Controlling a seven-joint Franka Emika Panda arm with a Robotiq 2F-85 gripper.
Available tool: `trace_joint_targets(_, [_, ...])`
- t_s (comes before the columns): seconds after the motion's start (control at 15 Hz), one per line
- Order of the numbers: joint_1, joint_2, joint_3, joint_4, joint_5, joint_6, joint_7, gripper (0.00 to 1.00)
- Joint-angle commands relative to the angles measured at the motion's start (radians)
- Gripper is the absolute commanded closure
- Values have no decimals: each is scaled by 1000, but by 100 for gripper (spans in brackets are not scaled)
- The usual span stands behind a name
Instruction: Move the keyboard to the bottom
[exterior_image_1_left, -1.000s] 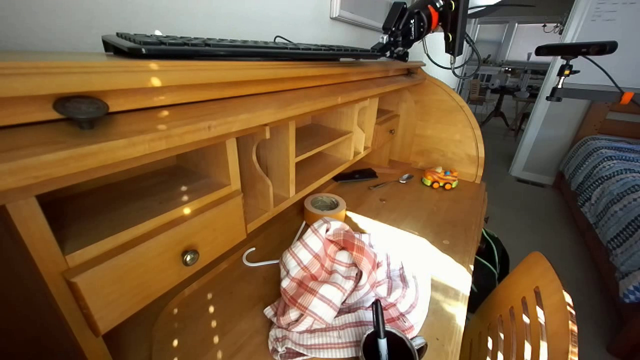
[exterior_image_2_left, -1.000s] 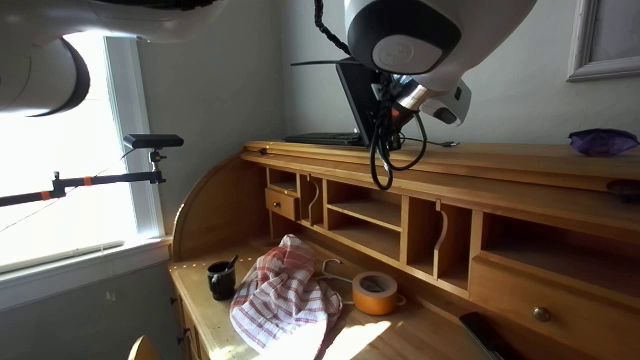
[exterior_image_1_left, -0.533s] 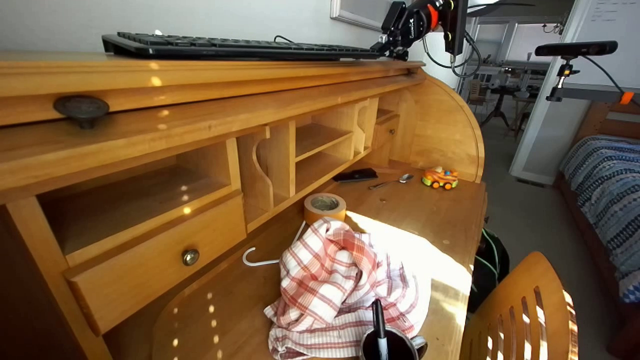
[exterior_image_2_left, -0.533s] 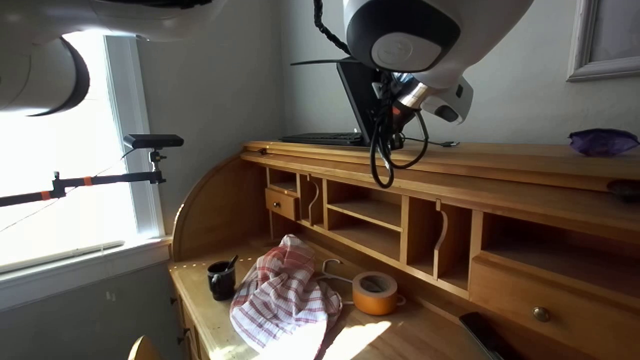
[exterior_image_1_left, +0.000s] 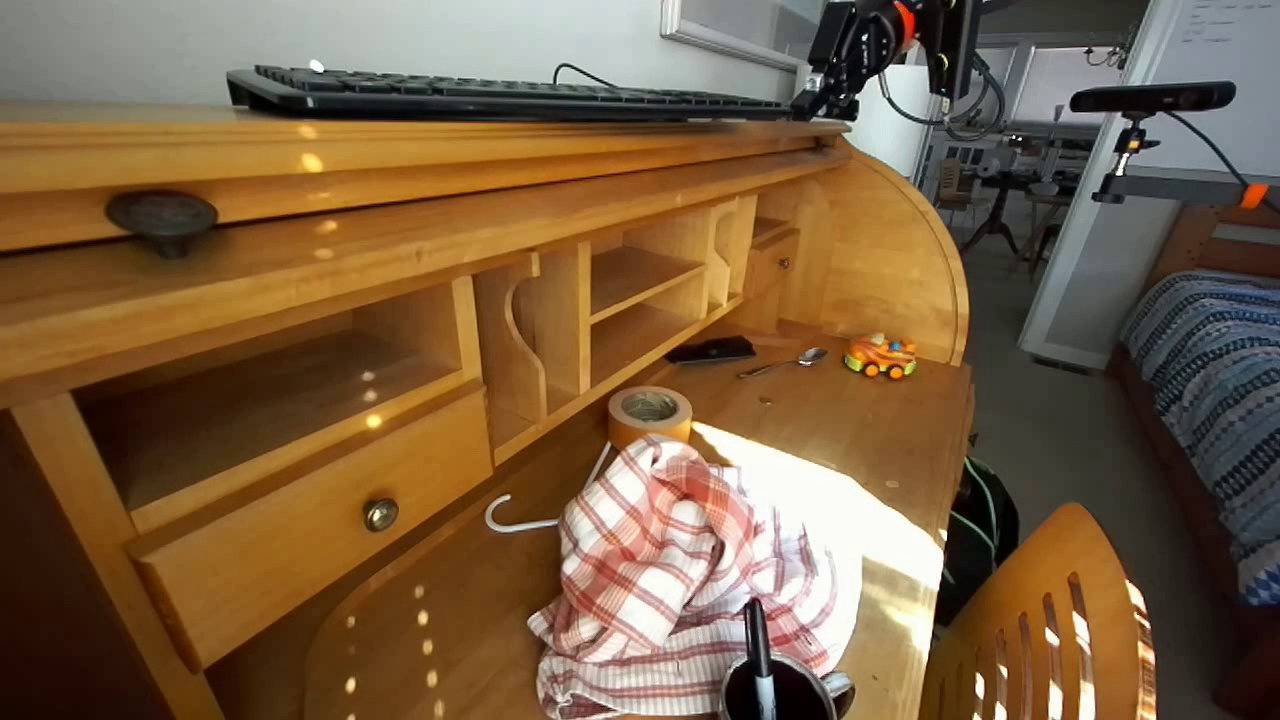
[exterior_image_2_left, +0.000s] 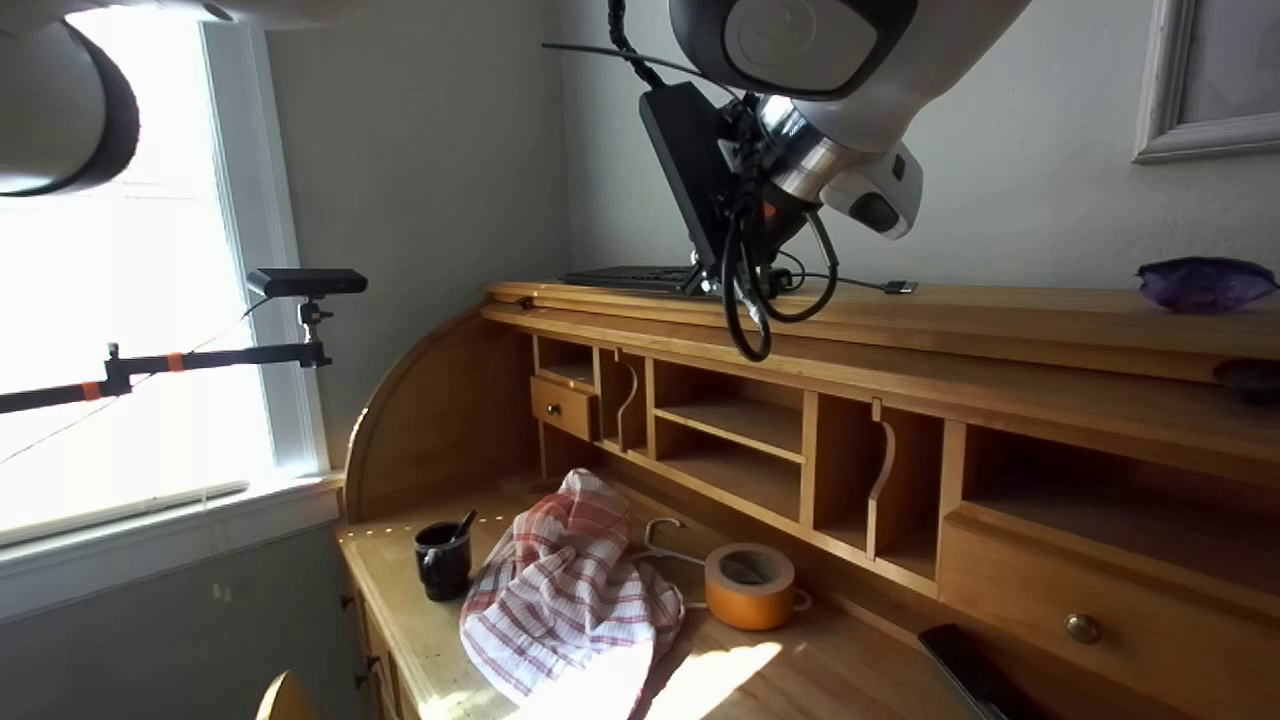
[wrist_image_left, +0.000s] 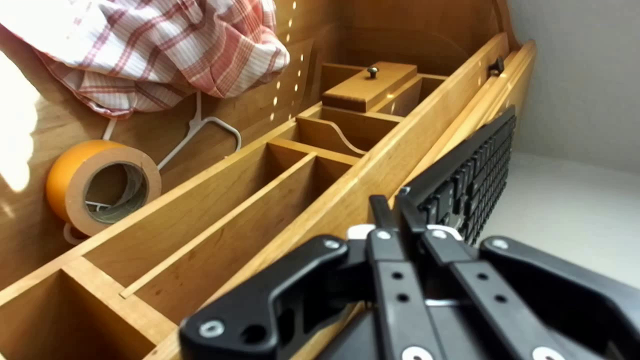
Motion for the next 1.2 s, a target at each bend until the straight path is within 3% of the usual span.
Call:
trace_joint_targets(0.0, [5, -64, -12, -92, -48, -25, -56, 98])
trace_joint_targets(0.13, [10, -79, -10, -115, -56, -3, -71, 98])
trace_joint_targets(0.27, [17, -92, -9, -125, -34, 62, -68, 66])
trace_joint_targets(0.4, [5, -99, 3, -94, 27, 99, -31, 52])
trace_joint_targets(0.8, [11, -89, -10, -2, 37, 224, -30, 6])
trace_joint_targets(0.87, [20, -83, -10, -3, 33, 271, -46, 1])
trace_joint_targets(1.13, [31, -40, 2, 11, 40, 342, -38, 0])
